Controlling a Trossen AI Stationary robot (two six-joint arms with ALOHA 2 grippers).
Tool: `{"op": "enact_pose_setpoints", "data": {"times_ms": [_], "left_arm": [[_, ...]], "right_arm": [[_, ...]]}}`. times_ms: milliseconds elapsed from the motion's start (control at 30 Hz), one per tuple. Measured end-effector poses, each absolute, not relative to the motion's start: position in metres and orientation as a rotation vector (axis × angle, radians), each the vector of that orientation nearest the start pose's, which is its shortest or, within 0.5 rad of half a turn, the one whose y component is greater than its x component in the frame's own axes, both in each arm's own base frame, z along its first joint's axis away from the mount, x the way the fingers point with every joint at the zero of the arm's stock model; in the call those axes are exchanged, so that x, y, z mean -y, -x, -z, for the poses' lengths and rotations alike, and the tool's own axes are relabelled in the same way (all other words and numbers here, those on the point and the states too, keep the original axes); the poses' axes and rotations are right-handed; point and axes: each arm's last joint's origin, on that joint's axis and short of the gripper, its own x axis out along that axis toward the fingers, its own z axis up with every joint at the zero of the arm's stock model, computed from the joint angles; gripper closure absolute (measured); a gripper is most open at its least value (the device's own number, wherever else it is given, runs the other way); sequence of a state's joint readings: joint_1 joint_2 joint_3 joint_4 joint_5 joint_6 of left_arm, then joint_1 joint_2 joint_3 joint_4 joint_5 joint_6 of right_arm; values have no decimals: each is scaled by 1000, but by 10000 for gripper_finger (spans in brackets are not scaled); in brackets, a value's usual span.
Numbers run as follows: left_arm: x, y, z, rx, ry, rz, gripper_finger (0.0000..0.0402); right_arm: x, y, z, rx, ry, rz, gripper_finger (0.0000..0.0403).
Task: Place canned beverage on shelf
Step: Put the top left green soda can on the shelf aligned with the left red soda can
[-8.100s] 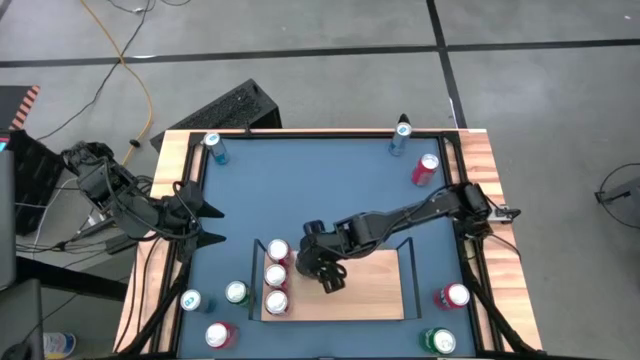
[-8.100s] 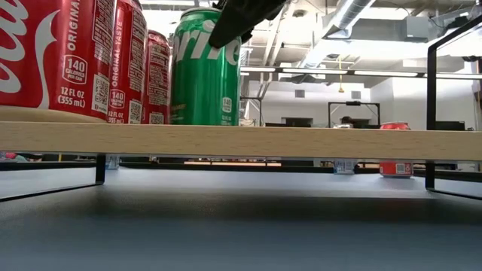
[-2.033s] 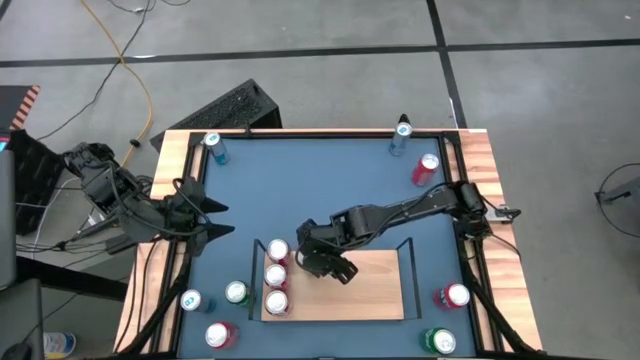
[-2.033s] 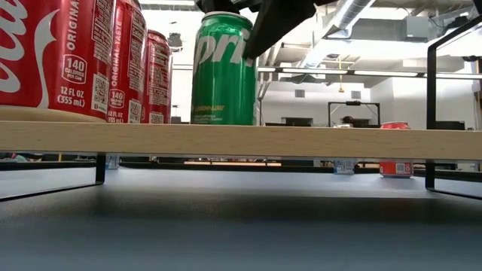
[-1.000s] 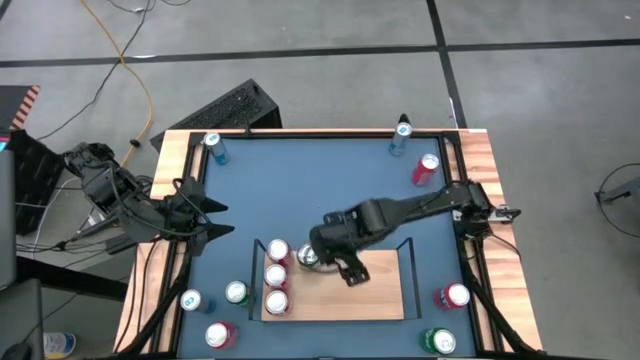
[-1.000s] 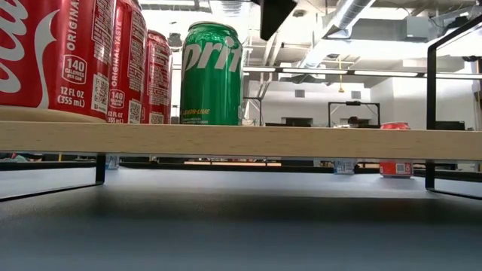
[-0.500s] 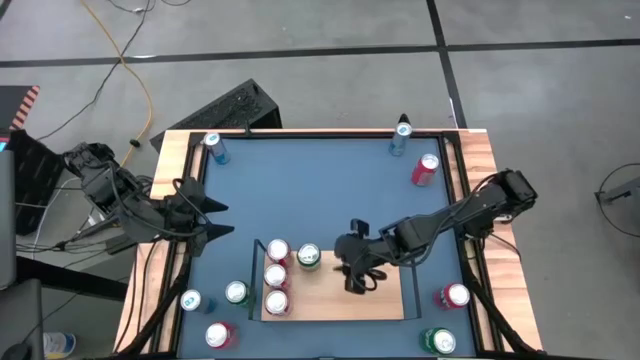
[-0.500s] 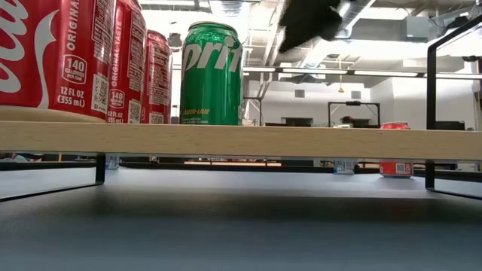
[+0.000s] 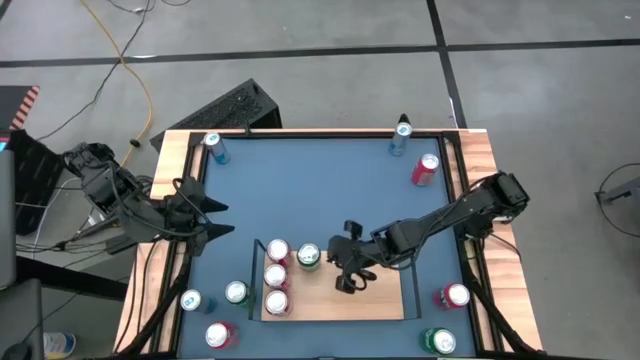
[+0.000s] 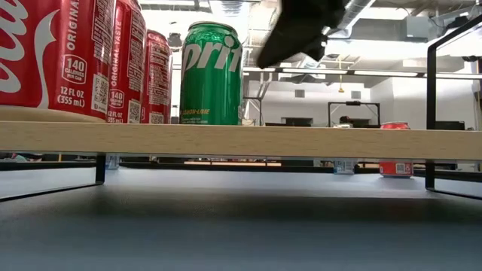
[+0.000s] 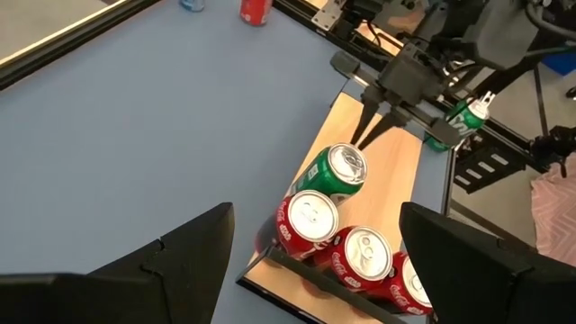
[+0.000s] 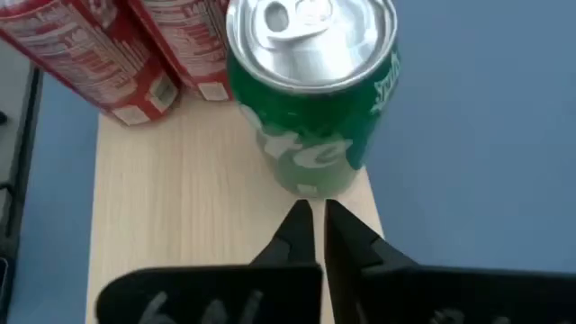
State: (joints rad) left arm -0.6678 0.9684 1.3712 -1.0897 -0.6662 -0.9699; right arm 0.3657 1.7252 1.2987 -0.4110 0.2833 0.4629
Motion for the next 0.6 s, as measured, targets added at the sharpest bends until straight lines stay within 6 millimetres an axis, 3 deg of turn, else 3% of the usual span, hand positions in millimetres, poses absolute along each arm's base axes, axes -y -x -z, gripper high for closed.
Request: {"op": "enact_pose_setpoints", "data": {"times_ms": [600], "left_arm": [[74,-123,-415,-483,514,-248,99]], "right_arm": [[-113,-364,-255,-698,-181,52,403]]}}
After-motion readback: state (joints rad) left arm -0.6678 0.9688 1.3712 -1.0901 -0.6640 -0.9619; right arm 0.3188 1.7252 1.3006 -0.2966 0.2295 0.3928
